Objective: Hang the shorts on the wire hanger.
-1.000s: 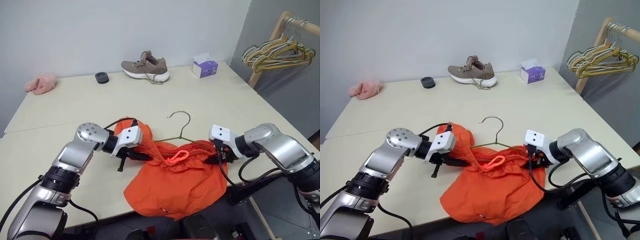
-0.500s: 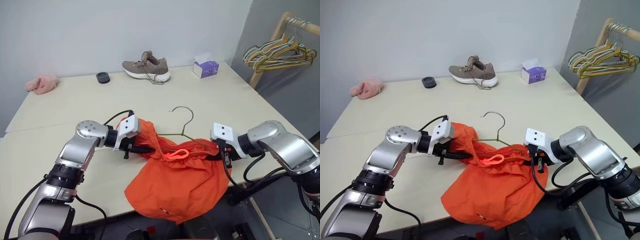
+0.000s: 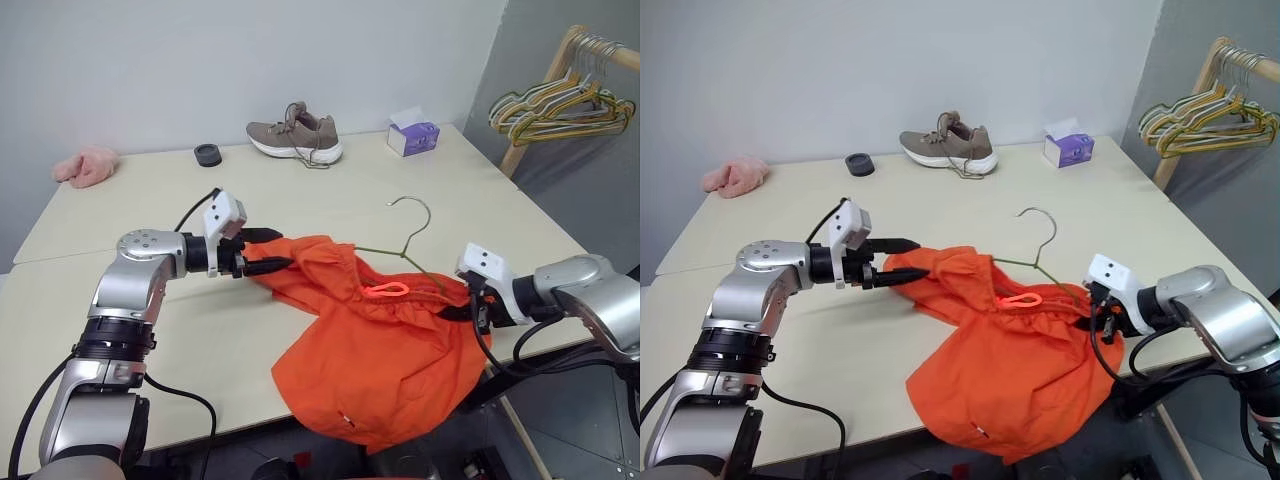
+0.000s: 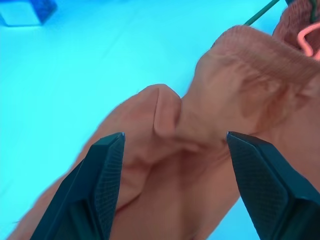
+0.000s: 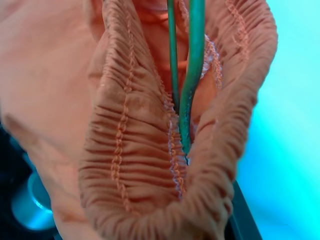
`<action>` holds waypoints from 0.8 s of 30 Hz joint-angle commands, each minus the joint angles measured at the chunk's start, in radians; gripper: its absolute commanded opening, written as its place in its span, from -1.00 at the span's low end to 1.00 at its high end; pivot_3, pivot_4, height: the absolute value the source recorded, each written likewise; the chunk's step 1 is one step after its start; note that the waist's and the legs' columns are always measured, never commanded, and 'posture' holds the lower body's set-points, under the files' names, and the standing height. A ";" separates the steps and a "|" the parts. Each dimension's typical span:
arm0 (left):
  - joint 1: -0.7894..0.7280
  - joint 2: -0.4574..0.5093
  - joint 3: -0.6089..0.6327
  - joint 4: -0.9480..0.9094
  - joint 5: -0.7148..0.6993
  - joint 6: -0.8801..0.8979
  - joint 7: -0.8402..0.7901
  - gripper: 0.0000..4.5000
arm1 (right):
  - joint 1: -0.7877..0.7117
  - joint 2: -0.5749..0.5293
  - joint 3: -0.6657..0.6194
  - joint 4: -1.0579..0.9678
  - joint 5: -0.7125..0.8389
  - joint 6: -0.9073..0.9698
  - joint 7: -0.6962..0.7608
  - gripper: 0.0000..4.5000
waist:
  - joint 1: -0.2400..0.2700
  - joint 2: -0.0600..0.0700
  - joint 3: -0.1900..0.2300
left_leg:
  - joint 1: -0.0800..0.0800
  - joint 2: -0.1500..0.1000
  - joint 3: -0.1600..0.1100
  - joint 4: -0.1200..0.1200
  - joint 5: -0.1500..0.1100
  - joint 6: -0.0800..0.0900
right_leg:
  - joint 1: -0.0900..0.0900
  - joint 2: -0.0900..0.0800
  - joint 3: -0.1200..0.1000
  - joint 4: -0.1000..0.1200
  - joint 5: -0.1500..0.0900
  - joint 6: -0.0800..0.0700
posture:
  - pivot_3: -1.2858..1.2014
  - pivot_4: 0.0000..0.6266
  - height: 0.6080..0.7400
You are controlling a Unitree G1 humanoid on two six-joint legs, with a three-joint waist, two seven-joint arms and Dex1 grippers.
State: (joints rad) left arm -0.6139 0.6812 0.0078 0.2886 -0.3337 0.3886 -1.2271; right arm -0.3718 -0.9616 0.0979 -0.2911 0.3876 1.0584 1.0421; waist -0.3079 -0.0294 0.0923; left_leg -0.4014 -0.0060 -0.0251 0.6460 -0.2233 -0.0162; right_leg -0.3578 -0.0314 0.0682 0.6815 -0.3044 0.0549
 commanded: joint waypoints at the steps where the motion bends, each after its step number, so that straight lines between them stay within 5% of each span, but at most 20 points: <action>1: -0.006 -0.016 0.005 -0.098 -0.067 0.065 -0.017 0.52 | 0.041 0.012 -0.168 -0.020 0.055 0.075 -0.069 -1.00 | 0.000 0.000 0.000 | 0.000 0.000 0.000 0.000 0.000 0.000 | 0.000 0.000 0.000 0.000 0.000 0.000 | -0.24 -0.92 1.00; 13: -0.075 -0.200 -0.127 -0.304 -0.162 0.174 -0.018 0.52 | 0.309 0.115 -0.680 -0.141 0.102 0.362 -0.320 -1.00 | -0.016 0.001 -0.001 | 0.001 -0.001 0.002 0.001 0.000 0.000 | 0.002 0.006 0.003 -0.001 -0.002 0.005 | -0.32 -0.85 1.00; 18: -0.100 -0.269 -0.138 -0.322 -0.161 0.136 0.004 0.99 | 0.370 0.120 -0.796 -0.140 0.079 0.392 -0.388 -1.00 | -0.045 0.002 -0.001 | 0.001 0.001 0.002 -0.001 0.000 0.000 | 0.002 0.008 0.003 -0.001 -0.003 0.006 | -0.34 -0.82 1.00; 24: -0.104 -0.358 -0.132 -0.321 -0.136 0.046 0.068 0.99 | 0.337 0.138 -0.875 -0.083 0.029 0.379 -0.503 -1.00 | -0.078 0.002 -0.001 | 0.001 0.001 0.004 -0.001 0.000 0.000 | 0.002 0.008 0.004 -0.002 -0.003 0.006 | -0.34 -0.80 1.00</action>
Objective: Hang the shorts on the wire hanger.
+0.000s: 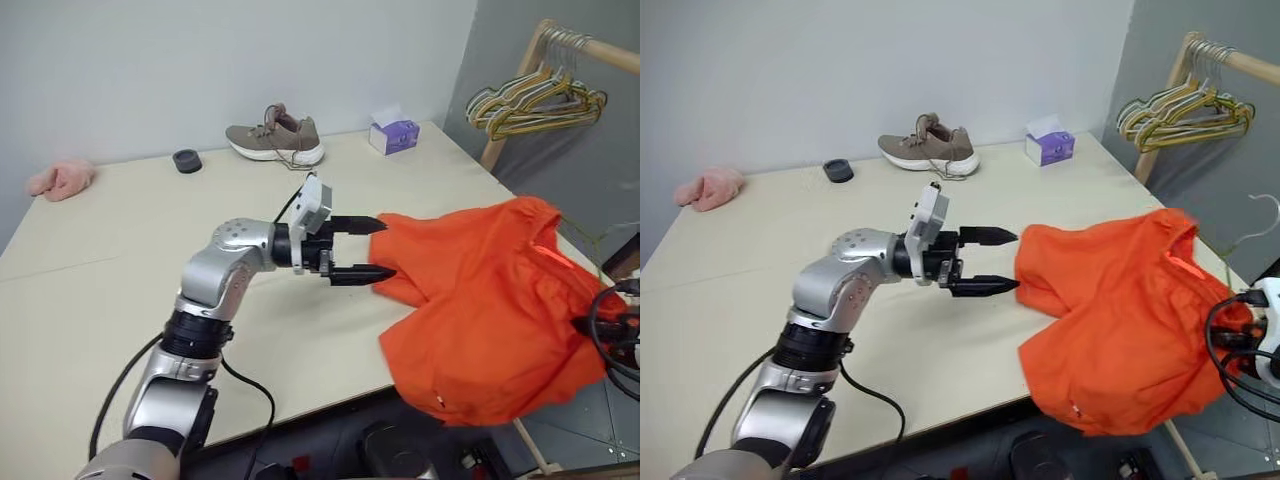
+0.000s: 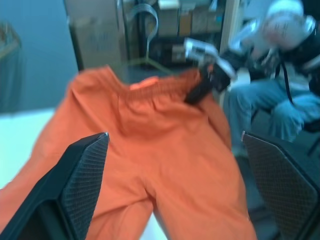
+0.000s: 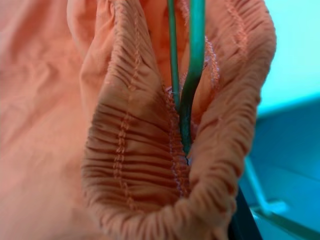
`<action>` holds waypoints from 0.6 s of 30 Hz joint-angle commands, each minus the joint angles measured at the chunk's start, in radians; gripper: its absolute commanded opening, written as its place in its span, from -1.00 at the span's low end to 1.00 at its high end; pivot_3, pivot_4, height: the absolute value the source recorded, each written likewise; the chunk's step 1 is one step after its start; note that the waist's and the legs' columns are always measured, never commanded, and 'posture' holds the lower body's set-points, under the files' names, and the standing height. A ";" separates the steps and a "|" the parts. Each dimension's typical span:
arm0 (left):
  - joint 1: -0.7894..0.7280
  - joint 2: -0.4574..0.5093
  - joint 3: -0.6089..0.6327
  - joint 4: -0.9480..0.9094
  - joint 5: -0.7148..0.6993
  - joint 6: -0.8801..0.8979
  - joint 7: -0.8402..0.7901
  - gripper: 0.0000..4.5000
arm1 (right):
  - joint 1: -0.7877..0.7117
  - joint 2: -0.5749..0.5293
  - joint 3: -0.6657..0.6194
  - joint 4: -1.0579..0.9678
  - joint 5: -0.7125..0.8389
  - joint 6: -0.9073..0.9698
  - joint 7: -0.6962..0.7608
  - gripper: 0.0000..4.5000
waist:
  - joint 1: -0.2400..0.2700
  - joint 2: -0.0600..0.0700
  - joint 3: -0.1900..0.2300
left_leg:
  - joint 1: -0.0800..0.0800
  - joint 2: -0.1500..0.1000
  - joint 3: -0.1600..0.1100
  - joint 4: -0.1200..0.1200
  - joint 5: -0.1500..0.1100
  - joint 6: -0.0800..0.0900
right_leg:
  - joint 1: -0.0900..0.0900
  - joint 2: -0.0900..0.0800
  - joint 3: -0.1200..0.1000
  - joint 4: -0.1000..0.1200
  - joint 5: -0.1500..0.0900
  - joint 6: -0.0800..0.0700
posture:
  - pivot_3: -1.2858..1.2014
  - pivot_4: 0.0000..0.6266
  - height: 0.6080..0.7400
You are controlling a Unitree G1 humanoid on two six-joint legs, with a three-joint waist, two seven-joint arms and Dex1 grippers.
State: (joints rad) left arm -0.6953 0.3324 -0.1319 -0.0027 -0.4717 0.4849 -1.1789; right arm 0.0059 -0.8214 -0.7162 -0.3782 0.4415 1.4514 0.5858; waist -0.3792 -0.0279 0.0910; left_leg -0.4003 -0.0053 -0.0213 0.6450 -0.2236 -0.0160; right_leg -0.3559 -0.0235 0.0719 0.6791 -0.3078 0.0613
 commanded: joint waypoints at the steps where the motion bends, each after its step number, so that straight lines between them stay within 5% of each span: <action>1: -0.024 -0.038 0.016 -0.022 0.010 -0.083 0.055 0.99 | -0.054 -0.003 -0.067 0.021 -0.041 -0.030 -0.073 -1.00 | -0.013 0.000 0.000 | 0.000 0.000 0.000 0.000 0.000 0.000 | 0.000 0.000 0.000 0.000 0.000 0.000 | -0.34 -0.80 1.00; 18: 0.032 -0.176 -0.014 -0.111 0.007 -0.170 0.241 0.99 | -0.486 -0.109 -0.023 0.530 -0.243 -0.383 -0.396 -1.00 | -0.038 0.003 0.001 | 0.002 -0.001 0.002 -0.001 -0.001 0.002 | 0.003 0.000 0.000 -0.003 -0.001 0.001 | -0.32 -0.77 1.00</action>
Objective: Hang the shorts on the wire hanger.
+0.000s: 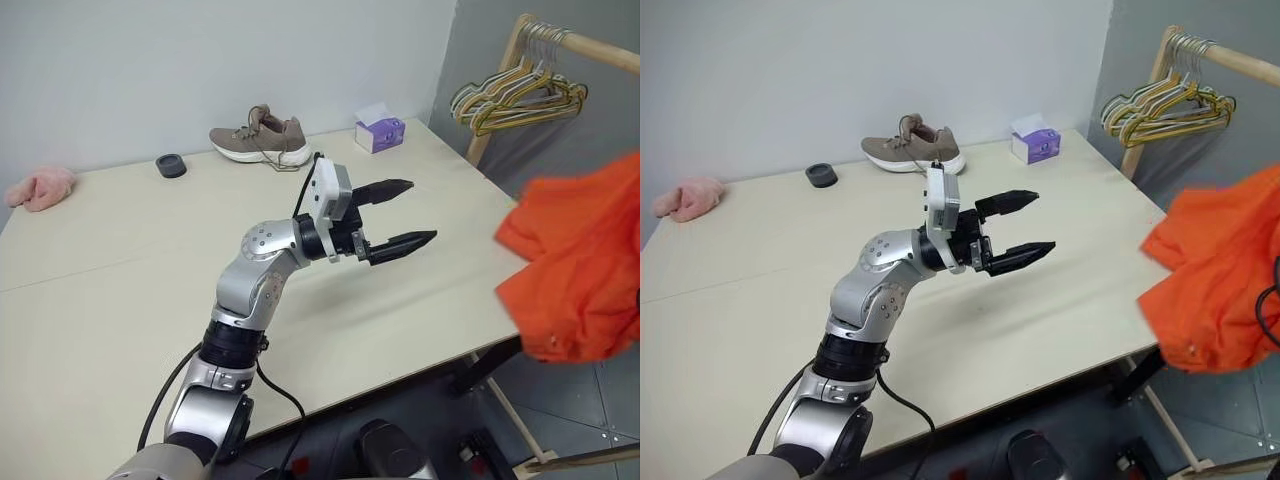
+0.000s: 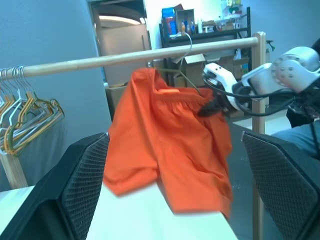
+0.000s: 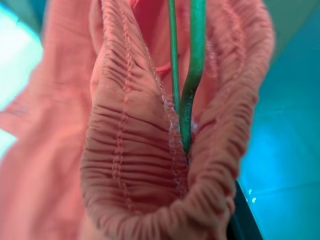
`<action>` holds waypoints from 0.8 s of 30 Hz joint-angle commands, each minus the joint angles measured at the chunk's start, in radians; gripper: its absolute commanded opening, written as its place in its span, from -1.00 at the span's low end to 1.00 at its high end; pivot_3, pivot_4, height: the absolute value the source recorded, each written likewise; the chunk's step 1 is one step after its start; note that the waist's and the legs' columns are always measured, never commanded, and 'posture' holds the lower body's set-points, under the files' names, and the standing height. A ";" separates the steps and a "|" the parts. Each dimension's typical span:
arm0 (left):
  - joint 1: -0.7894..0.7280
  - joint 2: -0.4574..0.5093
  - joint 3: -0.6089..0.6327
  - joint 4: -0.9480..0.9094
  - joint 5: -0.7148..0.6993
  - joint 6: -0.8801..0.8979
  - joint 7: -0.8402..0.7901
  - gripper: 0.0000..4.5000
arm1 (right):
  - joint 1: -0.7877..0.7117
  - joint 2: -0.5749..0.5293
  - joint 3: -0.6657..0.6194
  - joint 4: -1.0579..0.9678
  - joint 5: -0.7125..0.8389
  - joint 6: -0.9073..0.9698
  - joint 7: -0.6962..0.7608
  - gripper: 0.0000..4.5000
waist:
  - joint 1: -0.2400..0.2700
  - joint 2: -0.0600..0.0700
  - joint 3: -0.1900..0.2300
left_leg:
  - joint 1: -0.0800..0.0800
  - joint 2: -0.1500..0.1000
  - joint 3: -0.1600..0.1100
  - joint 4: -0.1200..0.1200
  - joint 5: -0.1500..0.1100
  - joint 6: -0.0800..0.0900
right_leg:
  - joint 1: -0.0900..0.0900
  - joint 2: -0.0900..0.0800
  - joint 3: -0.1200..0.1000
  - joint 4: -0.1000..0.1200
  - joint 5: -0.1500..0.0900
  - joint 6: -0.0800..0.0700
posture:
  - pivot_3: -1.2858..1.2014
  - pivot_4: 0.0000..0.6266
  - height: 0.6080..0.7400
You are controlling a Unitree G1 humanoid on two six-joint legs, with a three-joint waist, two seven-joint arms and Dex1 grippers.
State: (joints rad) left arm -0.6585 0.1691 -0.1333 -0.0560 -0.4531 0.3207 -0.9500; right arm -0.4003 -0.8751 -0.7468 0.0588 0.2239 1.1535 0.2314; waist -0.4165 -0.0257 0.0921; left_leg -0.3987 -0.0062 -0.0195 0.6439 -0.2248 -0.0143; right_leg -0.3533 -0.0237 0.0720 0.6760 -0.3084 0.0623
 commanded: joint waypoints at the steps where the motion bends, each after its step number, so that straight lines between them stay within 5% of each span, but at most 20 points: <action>1: -0.004 -0.015 -0.016 -0.061 -0.013 -0.004 0.016 0.99 | -0.113 -0.068 0.015 0.149 -0.030 -0.107 -0.052 -1.00 | 0.000 0.001 0.000 | 0.000 0.000 0.001 0.000 0.000 0.000 | 0.000 0.000 0.000 0.000 0.000 0.000 | -0.31 -0.76 1.00; 13: 0.012 -0.012 -0.032 -0.085 -0.013 -0.006 0.027 0.99 | -0.419 -0.218 0.211 0.789 -0.073 -0.312 -0.028 -1.00 | -0.001 0.009 0.006 | 0.003 0.000 0.005 -0.001 -0.001 0.002 | 0.004 0.000 0.002 -0.004 0.000 0.000 | -0.30 -0.74 1.00; 24: 0.030 -0.024 -0.050 -0.117 -0.020 0.002 0.038 0.99 | -0.521 -0.247 0.301 0.999 -0.079 -0.404 0.016 -1.00 | 0.001 0.009 0.008 | 0.011 0.000 0.004 -0.002 -0.004 0.004 | 0.017 0.000 0.001 -0.016 0.001 0.001 | -0.28 -0.75 1.00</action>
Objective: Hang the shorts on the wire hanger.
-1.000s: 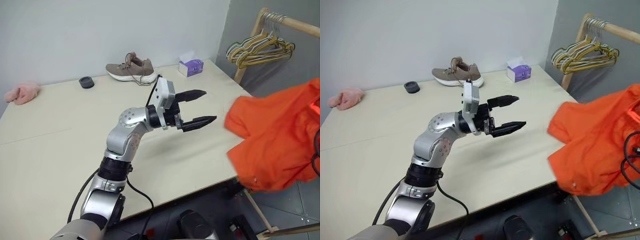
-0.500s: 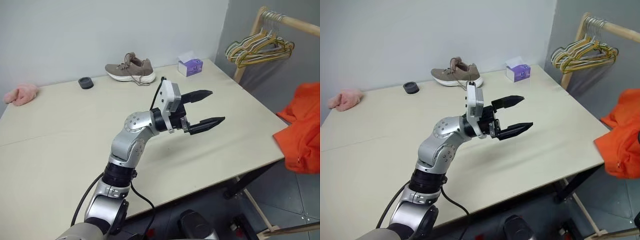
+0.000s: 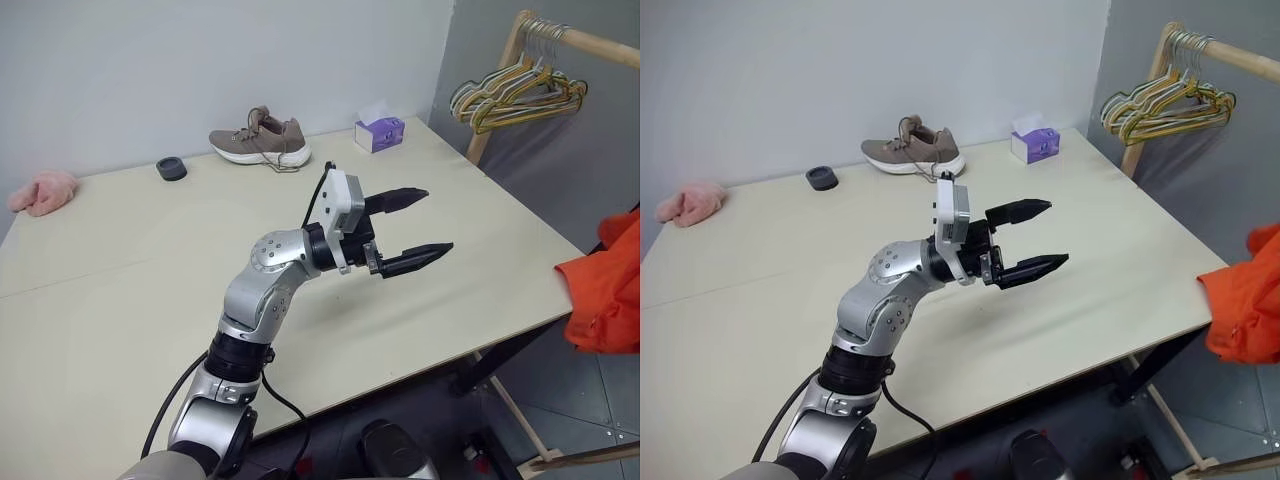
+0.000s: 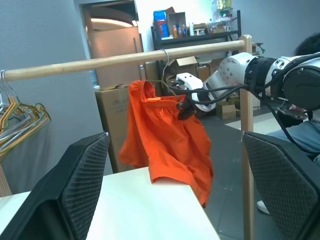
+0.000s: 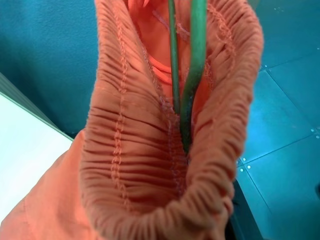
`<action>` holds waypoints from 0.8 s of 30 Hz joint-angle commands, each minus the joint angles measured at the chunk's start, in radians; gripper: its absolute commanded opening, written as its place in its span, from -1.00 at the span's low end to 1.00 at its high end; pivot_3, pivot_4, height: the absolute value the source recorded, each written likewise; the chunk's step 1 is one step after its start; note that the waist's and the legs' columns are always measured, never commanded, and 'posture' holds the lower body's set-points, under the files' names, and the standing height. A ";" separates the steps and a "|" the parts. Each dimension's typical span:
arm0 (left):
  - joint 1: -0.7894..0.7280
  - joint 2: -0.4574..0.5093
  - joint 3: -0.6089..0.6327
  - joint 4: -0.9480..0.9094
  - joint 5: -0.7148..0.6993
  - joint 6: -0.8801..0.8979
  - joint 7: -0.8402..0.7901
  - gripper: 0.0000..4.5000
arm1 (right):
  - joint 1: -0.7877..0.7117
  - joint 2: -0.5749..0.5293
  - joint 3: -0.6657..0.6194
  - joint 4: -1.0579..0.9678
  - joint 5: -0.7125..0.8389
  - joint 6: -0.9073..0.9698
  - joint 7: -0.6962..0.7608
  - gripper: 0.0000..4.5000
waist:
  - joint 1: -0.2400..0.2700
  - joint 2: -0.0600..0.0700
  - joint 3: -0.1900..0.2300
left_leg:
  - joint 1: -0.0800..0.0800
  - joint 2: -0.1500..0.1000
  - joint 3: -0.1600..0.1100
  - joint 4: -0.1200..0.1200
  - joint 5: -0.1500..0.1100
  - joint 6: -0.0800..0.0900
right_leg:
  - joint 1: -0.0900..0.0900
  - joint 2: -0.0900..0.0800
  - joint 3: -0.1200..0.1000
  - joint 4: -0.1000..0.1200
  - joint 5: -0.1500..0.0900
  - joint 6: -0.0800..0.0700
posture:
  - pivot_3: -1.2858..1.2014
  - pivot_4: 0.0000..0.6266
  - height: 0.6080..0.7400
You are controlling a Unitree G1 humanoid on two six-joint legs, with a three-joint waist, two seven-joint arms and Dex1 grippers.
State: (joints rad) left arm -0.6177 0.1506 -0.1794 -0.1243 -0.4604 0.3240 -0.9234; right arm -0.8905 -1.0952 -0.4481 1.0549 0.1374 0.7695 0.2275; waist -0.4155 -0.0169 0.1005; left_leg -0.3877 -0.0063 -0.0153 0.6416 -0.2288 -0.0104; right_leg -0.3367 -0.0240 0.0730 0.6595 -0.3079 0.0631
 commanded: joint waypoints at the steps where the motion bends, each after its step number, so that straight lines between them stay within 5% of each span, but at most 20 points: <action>1: -0.012 -0.006 -0.004 -0.050 -0.014 0.000 0.013 0.99 | -0.034 -0.027 0.000 0.001 0.013 -0.019 0.017 -1.00 | 0.000 0.000 0.000 | 0.001 0.000 0.000 0.000 -0.001 0.000 | 0.001 0.000 0.000 -0.001 0.000 0.000 | -0.28 -0.75 1.00; 6: -0.009 -0.006 -0.010 -0.068 -0.020 0.012 0.025 1.00 | -0.008 -0.024 -0.079 -0.101 0.079 0.051 -0.005 -0.51 | 0.000 -0.001 0.001 | 0.002 0.000 0.001 0.000 -0.002 0.000 | 0.002 0.000 0.001 -0.001 0.000 0.000 | -0.28 -0.75 1.00; 15: -0.007 -0.005 -0.016 -0.073 -0.023 0.021 0.026 1.00 | 0.203 0.106 -0.359 -0.670 0.170 0.268 -0.175 0.88 | 0.003 0.000 0.001 | 0.002 0.001 0.001 0.000 -0.002 -0.001 | 0.002 0.000 0.001 -0.001 0.000 0.001 | -0.29 -0.76 1.00; 24: -0.016 -0.004 -0.018 -0.056 -0.021 0.013 0.010 1.00 | 0.344 0.229 -0.387 -1.011 0.100 0.128 -0.290 0.97 | 0.004 0.003 0.000 | 0.002 0.001 0.001 0.000 -0.003 0.000 | 0.001 0.000 0.001 -0.001 -0.001 0.001 | -0.30 -0.78 1.00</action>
State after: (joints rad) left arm -0.6162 0.1499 -0.1927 -0.1601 -0.4695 0.3470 -0.9090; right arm -0.5442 -0.8530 -0.8226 0.1095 0.2604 0.9673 -0.0442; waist -0.4119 -0.0134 0.1003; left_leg -0.3861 -0.0058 -0.0148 0.6420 -0.2315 -0.0107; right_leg -0.3357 -0.0239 0.0744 0.6588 -0.3085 0.0645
